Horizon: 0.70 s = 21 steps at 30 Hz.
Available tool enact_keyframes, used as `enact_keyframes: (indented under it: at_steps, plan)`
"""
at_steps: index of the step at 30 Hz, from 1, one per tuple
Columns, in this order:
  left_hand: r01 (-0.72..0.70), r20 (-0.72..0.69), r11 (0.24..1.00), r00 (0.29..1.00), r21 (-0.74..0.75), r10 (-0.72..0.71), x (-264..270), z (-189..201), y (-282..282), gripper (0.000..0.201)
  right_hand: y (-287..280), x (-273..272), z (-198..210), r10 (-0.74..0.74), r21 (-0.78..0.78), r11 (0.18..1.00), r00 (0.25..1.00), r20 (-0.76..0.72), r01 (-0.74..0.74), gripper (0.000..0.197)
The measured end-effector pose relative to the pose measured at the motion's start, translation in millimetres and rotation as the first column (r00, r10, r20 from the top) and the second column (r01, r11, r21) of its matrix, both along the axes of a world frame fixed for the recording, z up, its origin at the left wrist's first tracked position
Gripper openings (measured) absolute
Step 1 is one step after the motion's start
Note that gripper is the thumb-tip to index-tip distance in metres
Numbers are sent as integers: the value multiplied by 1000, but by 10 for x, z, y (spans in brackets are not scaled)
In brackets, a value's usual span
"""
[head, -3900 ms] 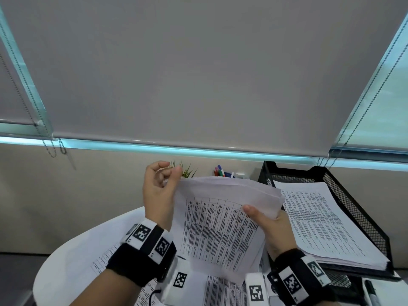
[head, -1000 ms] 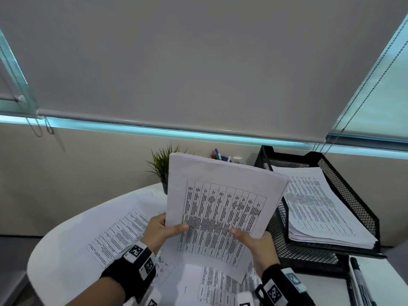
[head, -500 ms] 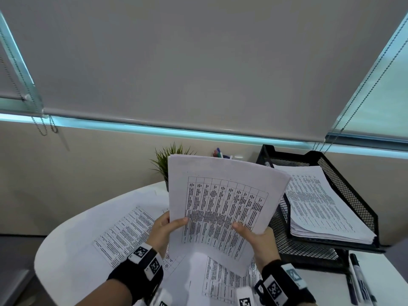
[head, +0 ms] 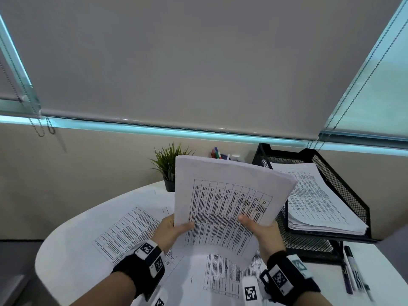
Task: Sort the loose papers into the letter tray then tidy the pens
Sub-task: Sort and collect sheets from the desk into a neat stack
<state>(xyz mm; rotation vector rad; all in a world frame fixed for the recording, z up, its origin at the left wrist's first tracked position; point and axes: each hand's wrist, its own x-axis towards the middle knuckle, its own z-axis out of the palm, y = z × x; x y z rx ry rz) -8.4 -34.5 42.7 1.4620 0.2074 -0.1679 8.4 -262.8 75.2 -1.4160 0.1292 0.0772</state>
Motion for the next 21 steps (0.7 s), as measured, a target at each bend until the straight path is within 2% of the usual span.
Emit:
enact_keyframes:
  at_steps: [2, 4, 5, 7, 9, 13, 21]
  plan:
    - [51, 4, 987, 999, 156, -52, -10, -73, -6, 9, 10, 8, -10, -40, -36, 999, 999, -18, 39, 102]
    - [61, 37, 970, 997, 234, -71, -8, -71, 8, 6, -20, 66, -25, -41, -52, 998, 999, -26, 39, 83]
    - [64, 54, 964, 995, 257, -81, 6, -62, 18, 7, -15, 81, -3, -50, -81, 996, 998, -23, 48, 84]
    - [84, 74, 955, 991, 286, -110, 27, -38, 44, 11, -25, 137, 11, -69, -115, 991, 997, -22, 66, 97]
    - [106, 65, 950, 989, 293, -131, 16, -42, 71, 18, -29, 152, 16, -48, -130, 991, 999, -25, 44, 96]
    - [119, 36, 943, 990, 309, -137, -59, -156, 88, 33, -12, 117, -50, -36, -116, 993, 997, -68, 28, 64]
    - [131, -61, 938, 991, 321, -118, -172, -406, -4, 36, -123, 22, -554, -125, -228, 970, 977, -172, 84, 23]
